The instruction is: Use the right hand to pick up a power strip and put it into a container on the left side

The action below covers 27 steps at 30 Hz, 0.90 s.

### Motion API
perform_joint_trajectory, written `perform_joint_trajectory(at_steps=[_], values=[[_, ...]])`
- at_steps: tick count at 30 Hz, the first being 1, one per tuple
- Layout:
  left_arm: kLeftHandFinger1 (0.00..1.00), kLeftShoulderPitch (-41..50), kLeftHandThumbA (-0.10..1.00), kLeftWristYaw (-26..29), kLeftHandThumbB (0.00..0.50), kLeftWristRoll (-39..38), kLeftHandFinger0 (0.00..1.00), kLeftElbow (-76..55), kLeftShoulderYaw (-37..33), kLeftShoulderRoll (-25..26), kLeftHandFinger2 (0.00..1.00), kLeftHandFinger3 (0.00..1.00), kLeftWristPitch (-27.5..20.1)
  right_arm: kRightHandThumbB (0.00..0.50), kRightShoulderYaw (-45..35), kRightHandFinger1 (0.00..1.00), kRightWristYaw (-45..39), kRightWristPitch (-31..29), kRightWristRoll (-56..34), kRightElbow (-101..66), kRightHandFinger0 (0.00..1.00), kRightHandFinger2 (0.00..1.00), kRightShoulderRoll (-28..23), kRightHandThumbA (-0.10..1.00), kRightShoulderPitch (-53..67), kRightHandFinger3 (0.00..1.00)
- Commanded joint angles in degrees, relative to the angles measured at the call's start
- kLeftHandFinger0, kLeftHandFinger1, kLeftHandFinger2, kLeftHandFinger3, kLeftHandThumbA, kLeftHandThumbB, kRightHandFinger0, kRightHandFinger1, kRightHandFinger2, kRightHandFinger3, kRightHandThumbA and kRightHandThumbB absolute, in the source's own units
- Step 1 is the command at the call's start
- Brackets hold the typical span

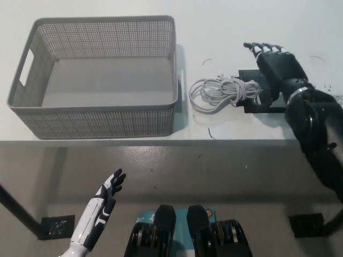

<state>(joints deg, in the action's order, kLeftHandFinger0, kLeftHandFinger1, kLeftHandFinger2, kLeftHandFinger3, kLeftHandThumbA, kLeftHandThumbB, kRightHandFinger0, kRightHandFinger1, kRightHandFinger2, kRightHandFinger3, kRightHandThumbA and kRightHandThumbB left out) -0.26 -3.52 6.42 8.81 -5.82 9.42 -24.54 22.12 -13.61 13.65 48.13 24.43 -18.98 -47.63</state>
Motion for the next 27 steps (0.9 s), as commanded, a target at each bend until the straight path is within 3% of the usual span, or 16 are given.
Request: perform_joint_trajectory(at_steps=[1,13,19,24,27], values=[[1.0,-0.2,1.0,-0.1,0.133,0.4,1.0,-1.5,0.6,0.9,1.0,1.0,-2.3,0.42,0.7,1.0,4.5,1.0,2.6,2.4,1.0,1.0,0.4,1.0,-4.0,1.0],[1.0,0.3,1.0,-0.3,0.135,-0.1,1.0,-1.6,0.5,0.6,1.0,1.0,-2.2,0.382,5.8,1.0,9.5,2.2,7.6,9.1,1.0,1.0,1.0,1.0,-5.3,1.0],[1.0,0.6,1.0,-0.2,0.125,0.3,1.0,-1.8,0.5,0.6,1.0,1.0,-2.0,0.324,7.6,1.0,15.4,5.1,10.4,13.7,1.0,1.0,1.8,0.85,-6.5,1.0],[1.0,0.5,1.0,-0.1,0.107,0.7,1.0,-1.9,0.4,0.7,1.0,1.0,-1.9,0.286,7.5,1.0,27.0,9.2,12.6,19.7,1.0,1.0,4.2,0.9,-7.6,1.0],[1.0,0.6,1.0,-0.2,0.104,0.5,1.0,-1.7,0.4,0.6,1.0,1.0,-2.3,0.278,6.8,1.0,32.4,8.9,12.0,22.7,1.0,1.0,5.6,0.86,-8.0,1.0]])
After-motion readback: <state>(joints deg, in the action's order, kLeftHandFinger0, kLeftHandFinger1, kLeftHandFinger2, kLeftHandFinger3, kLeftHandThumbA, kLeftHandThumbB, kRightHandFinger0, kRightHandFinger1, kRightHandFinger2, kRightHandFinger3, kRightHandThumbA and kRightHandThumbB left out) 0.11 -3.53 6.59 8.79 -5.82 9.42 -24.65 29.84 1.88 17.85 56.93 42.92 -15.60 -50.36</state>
